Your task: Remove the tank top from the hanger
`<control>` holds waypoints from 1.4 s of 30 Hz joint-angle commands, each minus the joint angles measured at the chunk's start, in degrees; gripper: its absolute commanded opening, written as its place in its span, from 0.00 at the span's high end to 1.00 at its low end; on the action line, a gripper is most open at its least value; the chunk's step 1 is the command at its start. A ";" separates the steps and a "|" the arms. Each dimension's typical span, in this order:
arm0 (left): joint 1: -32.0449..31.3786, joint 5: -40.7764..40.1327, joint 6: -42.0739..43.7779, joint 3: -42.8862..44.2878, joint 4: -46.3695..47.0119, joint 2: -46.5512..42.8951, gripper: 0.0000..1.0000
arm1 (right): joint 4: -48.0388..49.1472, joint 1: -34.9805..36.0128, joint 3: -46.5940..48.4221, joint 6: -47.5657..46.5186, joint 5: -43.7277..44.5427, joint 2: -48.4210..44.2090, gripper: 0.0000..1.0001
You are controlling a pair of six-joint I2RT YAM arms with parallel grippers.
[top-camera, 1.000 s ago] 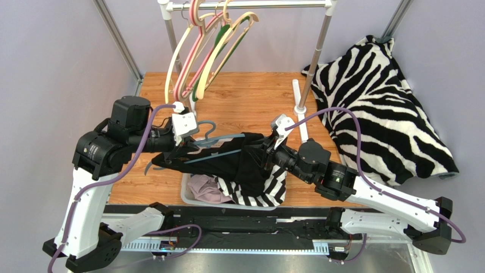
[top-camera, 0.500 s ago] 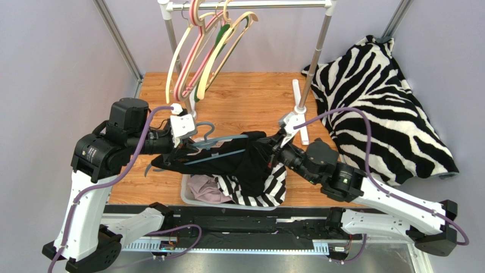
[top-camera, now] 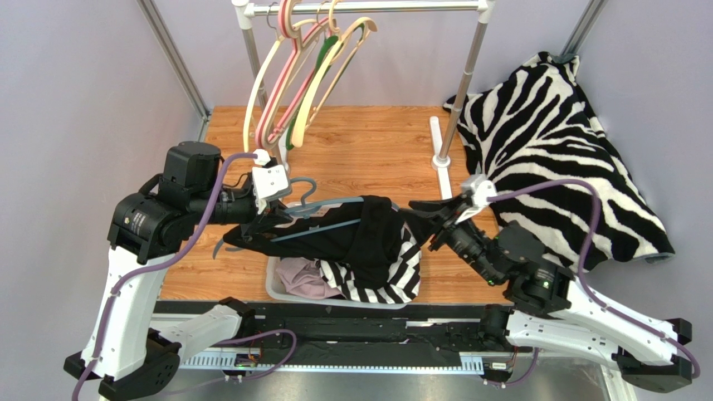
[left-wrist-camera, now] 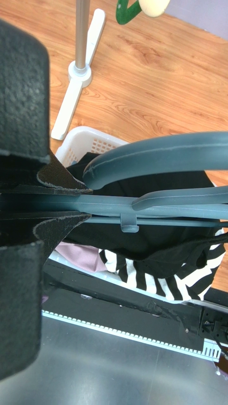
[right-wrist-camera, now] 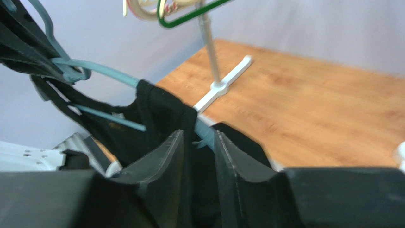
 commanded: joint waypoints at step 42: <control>1.35 2.71 -0.45 -0.62 1.41 -1.68 1.00 | 9.61 0.08 9.31 1.57 -7.94 14.63 1.00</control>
